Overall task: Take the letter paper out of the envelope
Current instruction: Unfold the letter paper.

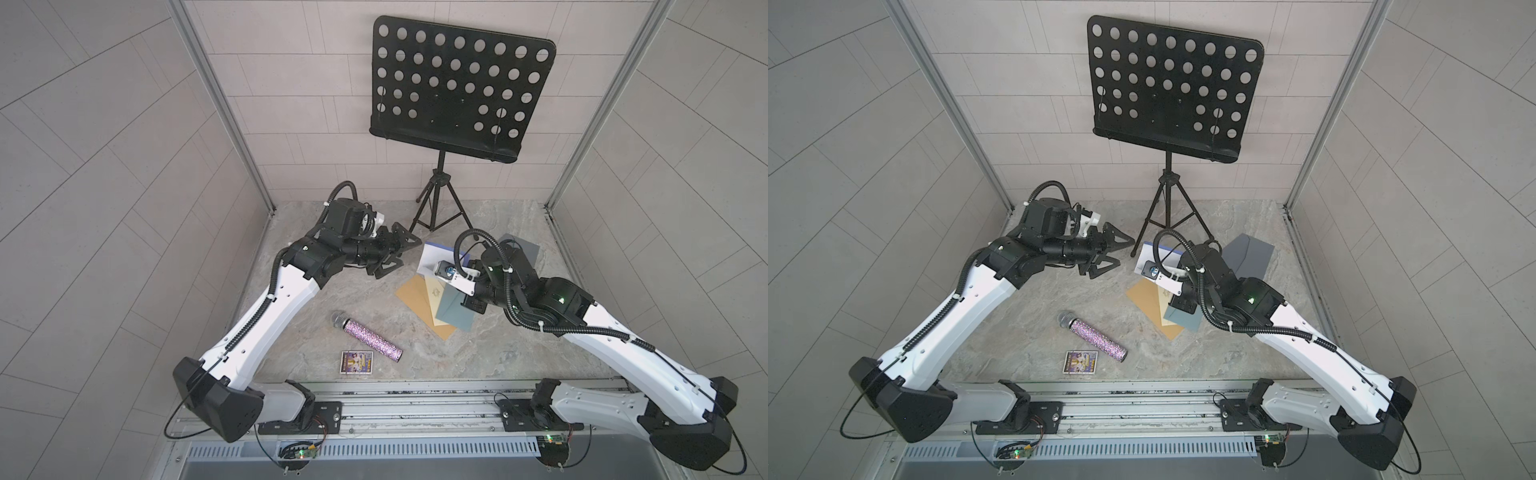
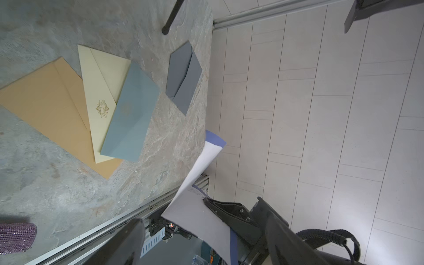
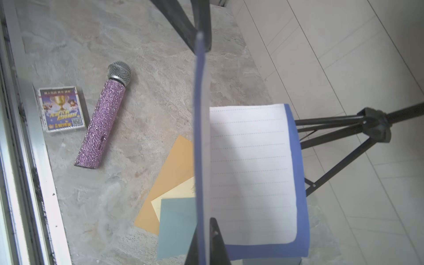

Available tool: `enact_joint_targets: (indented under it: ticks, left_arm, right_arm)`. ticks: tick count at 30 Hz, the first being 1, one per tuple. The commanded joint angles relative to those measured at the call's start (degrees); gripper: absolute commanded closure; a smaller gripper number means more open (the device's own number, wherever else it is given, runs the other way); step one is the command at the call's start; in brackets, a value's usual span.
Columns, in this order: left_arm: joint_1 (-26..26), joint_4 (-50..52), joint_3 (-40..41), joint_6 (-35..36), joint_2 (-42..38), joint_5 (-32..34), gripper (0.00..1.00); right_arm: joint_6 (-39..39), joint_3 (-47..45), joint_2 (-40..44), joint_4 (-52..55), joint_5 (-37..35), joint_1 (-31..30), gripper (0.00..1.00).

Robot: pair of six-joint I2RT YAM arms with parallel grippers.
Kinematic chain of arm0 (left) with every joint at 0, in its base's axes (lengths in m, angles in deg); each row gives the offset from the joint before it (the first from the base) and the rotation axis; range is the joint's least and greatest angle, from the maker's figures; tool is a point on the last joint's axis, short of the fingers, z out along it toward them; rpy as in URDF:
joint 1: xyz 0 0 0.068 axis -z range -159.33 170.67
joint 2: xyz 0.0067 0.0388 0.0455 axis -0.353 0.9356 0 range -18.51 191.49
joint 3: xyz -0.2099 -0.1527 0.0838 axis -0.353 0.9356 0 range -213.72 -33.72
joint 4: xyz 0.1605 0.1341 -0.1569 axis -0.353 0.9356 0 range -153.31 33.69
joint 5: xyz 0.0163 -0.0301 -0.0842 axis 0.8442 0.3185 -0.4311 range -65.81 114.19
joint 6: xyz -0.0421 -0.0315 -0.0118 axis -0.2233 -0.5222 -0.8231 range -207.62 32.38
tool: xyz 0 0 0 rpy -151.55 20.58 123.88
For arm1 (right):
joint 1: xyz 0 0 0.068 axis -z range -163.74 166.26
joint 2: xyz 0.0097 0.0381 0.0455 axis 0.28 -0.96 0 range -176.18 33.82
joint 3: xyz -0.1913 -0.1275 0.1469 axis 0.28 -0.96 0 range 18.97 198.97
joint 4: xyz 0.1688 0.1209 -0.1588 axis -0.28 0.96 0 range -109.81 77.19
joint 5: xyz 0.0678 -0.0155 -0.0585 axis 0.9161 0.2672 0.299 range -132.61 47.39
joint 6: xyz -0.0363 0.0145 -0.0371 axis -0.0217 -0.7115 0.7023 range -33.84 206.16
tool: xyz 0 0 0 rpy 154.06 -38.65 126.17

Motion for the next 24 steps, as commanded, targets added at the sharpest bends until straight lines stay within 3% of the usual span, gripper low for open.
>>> enact_joint_targets:
  ticks: [1, 13, 24]
  left_arm:
    - [1.45, -0.83, 0.93, -0.38, 0.58, -1.71, 0.1]
    - [3.18, -1.51, 2.67, -0.85, 2.67, -0.83, 0.14]
    - [3.03, -3.74, 4.44, -2.37, 2.19, 0.23, 0.19]
  right_arm:
    - [8.83, -0.34, 0.6, -4.49, -3.13, -1.18, 1.0]
    - [14.7, -0.96, -0.98, -12.85, -8.8, -4.35, 1.0]
    - [14.23, -2.07, -1.25, -19.37, -12.9, -5.0, 1.0]
